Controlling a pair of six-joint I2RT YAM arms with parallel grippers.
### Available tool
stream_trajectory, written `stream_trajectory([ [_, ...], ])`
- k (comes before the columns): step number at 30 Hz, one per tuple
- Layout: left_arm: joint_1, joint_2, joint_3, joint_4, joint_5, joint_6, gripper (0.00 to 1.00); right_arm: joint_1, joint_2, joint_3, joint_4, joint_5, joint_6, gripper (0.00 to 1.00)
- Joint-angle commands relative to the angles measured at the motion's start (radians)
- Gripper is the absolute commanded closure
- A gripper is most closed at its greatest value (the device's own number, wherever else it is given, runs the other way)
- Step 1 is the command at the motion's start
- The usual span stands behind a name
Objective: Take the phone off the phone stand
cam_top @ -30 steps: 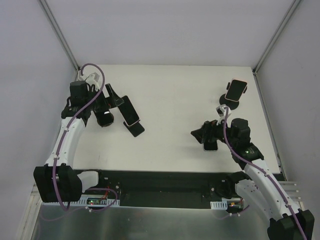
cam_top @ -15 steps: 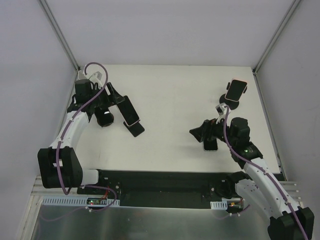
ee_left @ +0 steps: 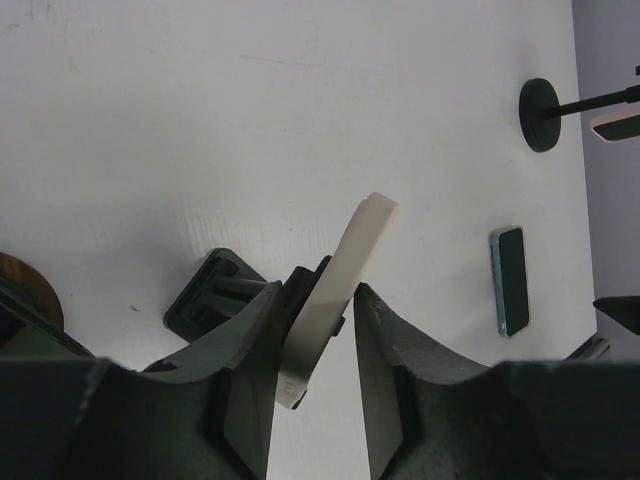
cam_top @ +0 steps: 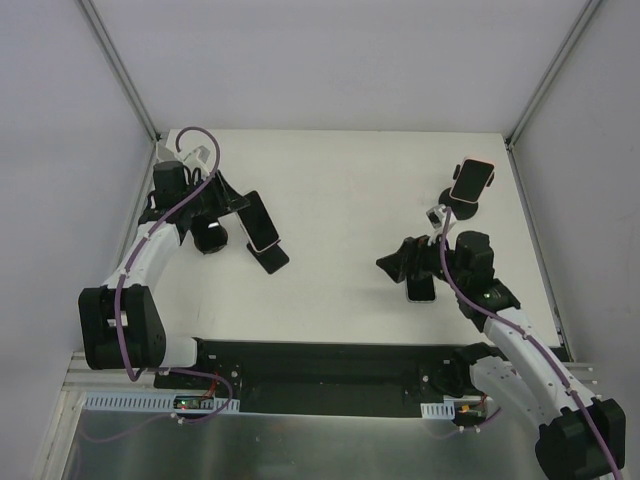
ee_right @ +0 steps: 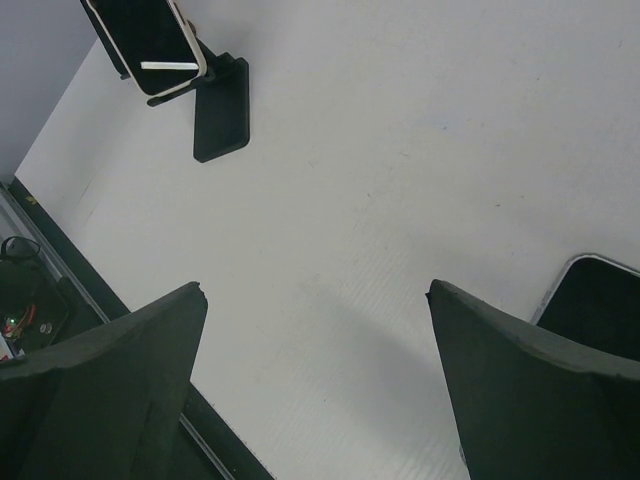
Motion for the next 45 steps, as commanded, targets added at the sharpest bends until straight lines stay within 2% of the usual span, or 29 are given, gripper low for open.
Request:
stream_trajectory([
  [1,-0.011,-0.033,-0.007,0.049,0.052,0.007,0.72,0.009,0.009,0.040,0.076,-0.034,0.016,0.04],
  [10,-0.011,-0.099,0.015,0.045,0.060,-0.001,0.94,0.013,-0.002,0.037,0.078,-0.034,0.016,0.04],
  [16,-0.011,-0.126,0.035,0.035,0.072,0.004,1.00,0.017,-0.028,0.033,0.069,-0.031,0.013,0.04],
  [24,-0.042,-0.192,0.067,0.026,0.078,-0.062,1.00,0.066,-0.051,0.053,0.020,0.004,-0.017,0.04],
  [29,-0.176,-0.223,0.081,0.023,0.014,-0.119,1.00,0.148,-0.023,0.095,0.012,0.050,-0.021,0.04],
  [38,-0.428,-0.208,0.105,0.023,-0.092,-0.206,1.00,0.320,0.041,0.204,-0.033,0.239,-0.087,0.04],
  [45,-0.566,-0.179,0.124,0.031,-0.163,-0.234,1.00,0.450,0.101,0.293,-0.068,0.377,-0.095,0.04],
])
